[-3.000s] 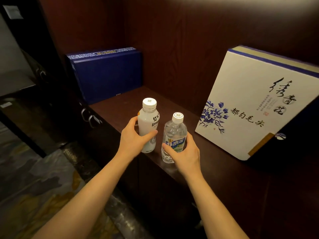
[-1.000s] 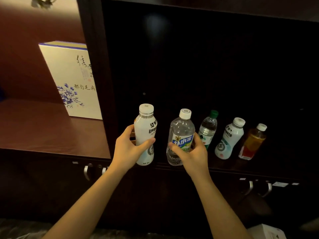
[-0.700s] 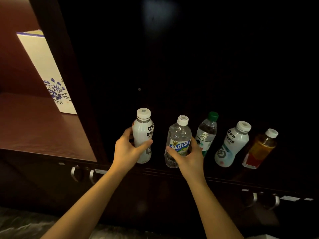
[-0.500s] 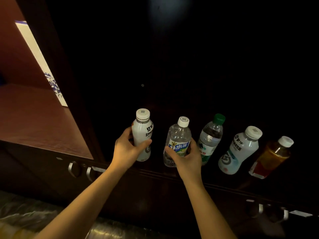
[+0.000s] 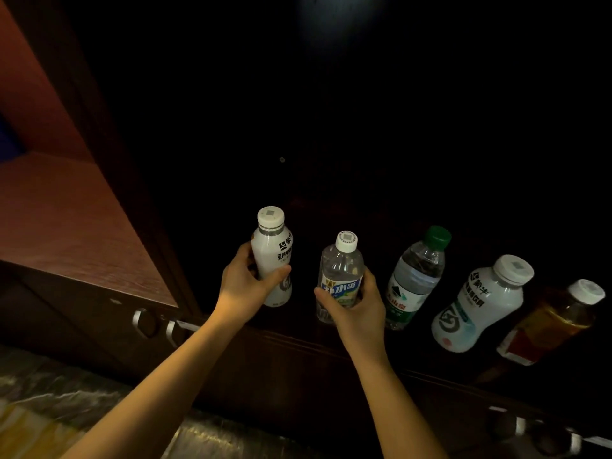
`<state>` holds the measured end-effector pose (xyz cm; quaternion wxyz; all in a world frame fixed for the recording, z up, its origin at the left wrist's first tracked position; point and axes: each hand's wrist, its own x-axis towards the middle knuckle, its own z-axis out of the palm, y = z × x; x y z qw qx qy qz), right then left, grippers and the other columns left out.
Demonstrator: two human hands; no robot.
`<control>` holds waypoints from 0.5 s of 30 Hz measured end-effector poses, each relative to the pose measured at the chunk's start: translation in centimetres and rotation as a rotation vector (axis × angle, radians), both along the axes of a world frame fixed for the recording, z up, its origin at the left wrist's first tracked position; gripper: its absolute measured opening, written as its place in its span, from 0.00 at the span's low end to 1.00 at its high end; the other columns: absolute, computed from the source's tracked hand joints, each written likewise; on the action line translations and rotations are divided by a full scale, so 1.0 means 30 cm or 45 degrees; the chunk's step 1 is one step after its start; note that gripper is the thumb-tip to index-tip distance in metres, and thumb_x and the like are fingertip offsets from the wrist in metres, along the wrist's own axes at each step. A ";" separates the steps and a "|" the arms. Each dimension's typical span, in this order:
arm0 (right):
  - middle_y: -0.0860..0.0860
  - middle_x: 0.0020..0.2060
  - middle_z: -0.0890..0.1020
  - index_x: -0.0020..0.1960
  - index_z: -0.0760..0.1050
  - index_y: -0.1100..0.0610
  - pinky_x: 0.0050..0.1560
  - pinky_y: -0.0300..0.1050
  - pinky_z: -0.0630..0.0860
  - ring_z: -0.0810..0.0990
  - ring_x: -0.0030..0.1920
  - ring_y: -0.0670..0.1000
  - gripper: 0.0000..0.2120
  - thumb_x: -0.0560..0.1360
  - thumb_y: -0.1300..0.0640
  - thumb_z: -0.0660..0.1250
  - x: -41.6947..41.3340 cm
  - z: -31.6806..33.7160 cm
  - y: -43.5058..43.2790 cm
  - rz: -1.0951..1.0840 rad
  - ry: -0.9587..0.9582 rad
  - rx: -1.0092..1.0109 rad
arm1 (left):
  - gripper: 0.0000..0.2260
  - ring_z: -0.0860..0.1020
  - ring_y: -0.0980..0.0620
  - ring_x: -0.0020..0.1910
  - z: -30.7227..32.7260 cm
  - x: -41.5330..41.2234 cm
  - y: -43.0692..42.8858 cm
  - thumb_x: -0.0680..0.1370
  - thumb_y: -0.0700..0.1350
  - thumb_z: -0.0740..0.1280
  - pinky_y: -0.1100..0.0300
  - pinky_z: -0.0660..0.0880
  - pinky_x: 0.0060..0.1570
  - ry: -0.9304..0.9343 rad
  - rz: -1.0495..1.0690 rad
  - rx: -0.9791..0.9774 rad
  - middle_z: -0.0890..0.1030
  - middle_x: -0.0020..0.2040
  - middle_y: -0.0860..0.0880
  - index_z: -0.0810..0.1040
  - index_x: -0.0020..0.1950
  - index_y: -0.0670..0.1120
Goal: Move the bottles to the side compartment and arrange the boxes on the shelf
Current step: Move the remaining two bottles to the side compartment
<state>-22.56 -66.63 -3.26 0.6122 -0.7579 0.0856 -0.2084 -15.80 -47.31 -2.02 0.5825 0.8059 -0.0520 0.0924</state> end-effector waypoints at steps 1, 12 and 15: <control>0.37 0.59 0.79 0.67 0.67 0.35 0.49 0.27 0.75 0.79 0.56 0.35 0.37 0.63 0.42 0.80 0.000 0.001 -0.001 -0.003 0.003 -0.010 | 0.34 0.75 0.62 0.60 -0.002 -0.001 0.002 0.69 0.54 0.78 0.72 0.74 0.51 0.005 -0.004 -0.001 0.76 0.59 0.62 0.69 0.72 0.53; 0.41 0.71 0.72 0.78 0.55 0.39 0.65 0.44 0.73 0.72 0.68 0.40 0.51 0.62 0.34 0.77 -0.042 0.044 -0.008 0.046 0.090 -0.141 | 0.47 0.69 0.61 0.65 0.012 -0.051 0.054 0.62 0.73 0.71 0.64 0.68 0.59 0.053 -0.105 0.130 0.70 0.65 0.63 0.60 0.76 0.58; 0.41 0.76 0.66 0.78 0.50 0.36 0.65 0.39 0.65 0.65 0.71 0.37 0.53 0.62 0.32 0.77 -0.078 0.081 0.009 -0.024 0.067 -0.187 | 0.48 0.68 0.56 0.70 0.024 -0.095 0.093 0.65 0.75 0.69 0.61 0.67 0.64 0.028 -0.142 0.131 0.70 0.72 0.56 0.58 0.78 0.54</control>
